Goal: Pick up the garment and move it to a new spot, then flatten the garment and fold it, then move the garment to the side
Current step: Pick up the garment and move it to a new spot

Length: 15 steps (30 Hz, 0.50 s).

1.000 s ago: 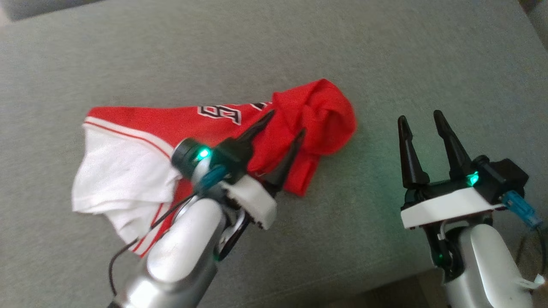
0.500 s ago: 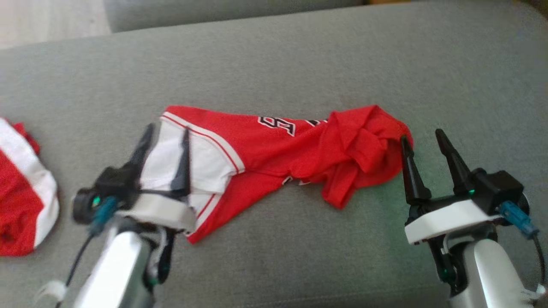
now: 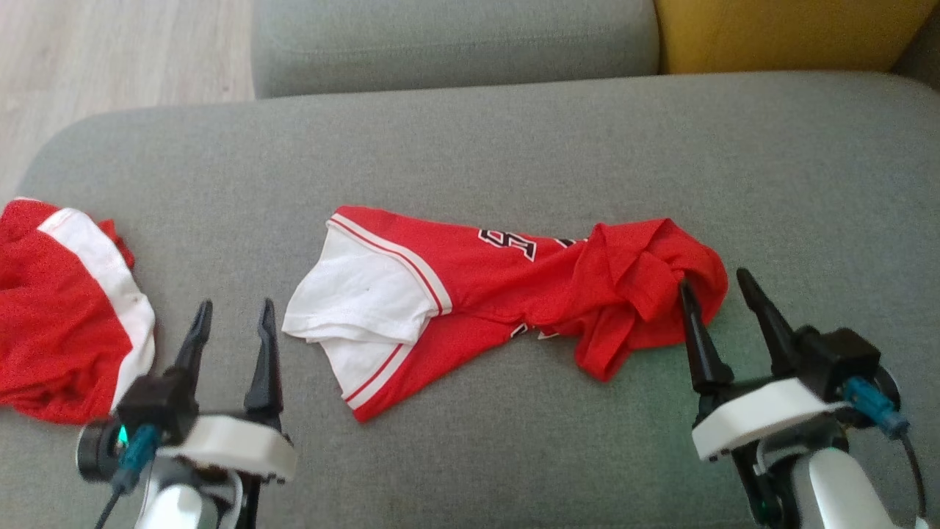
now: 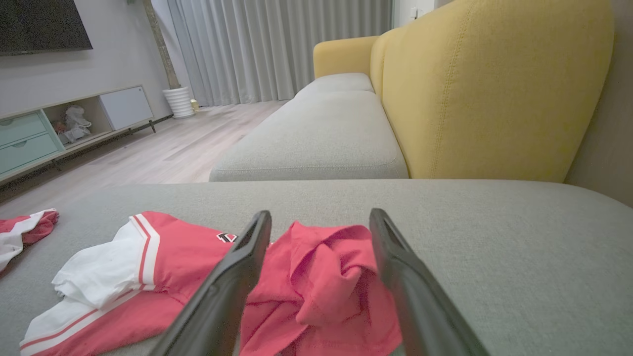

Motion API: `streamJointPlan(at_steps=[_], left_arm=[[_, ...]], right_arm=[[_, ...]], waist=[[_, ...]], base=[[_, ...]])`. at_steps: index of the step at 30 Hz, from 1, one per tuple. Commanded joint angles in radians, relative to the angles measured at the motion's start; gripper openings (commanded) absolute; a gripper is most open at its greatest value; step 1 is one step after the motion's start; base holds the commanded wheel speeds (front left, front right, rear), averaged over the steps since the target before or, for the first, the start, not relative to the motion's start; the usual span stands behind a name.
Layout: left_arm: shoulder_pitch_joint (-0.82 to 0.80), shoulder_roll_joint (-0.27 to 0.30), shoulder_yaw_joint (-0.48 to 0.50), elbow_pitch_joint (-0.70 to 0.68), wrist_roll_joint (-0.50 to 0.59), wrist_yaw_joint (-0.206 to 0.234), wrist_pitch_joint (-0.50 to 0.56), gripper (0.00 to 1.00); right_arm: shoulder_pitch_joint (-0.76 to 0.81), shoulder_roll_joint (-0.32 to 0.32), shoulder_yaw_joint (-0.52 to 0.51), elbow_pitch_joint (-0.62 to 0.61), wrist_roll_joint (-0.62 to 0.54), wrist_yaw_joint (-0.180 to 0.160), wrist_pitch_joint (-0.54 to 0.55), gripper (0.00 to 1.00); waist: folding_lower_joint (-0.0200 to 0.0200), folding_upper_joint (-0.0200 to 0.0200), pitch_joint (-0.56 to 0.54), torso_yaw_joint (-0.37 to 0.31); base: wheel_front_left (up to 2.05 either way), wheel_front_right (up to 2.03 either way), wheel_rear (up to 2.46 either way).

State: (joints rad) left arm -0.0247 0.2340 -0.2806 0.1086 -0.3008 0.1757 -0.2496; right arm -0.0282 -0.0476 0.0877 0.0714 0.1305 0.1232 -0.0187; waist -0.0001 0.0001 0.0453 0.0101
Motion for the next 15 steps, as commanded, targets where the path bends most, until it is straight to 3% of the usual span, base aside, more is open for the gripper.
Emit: streamJointPlan(at_steps=[1,15], left_arm=[[-0.021,0.024,0.040,-0.036,0.008,-0.001,-0.012,1.00],[0.072,0.040,0.030,-0.061,0.010,0.013,0.000,1.00]], right_arm=[[-0.012,-0.003,0.024,-0.039,-0.003,0.008,0.004,1.00],[0.043,-0.003,0.027,-0.072,-0.009,0.008,0.032,1.00]], waist=[[0.0001,-0.0001,-0.014,0.003],[0.0001,-0.0001,-0.056,-0.003]], base=[[0.00,0.00,0.00],[0.00,0.00,0.00]])
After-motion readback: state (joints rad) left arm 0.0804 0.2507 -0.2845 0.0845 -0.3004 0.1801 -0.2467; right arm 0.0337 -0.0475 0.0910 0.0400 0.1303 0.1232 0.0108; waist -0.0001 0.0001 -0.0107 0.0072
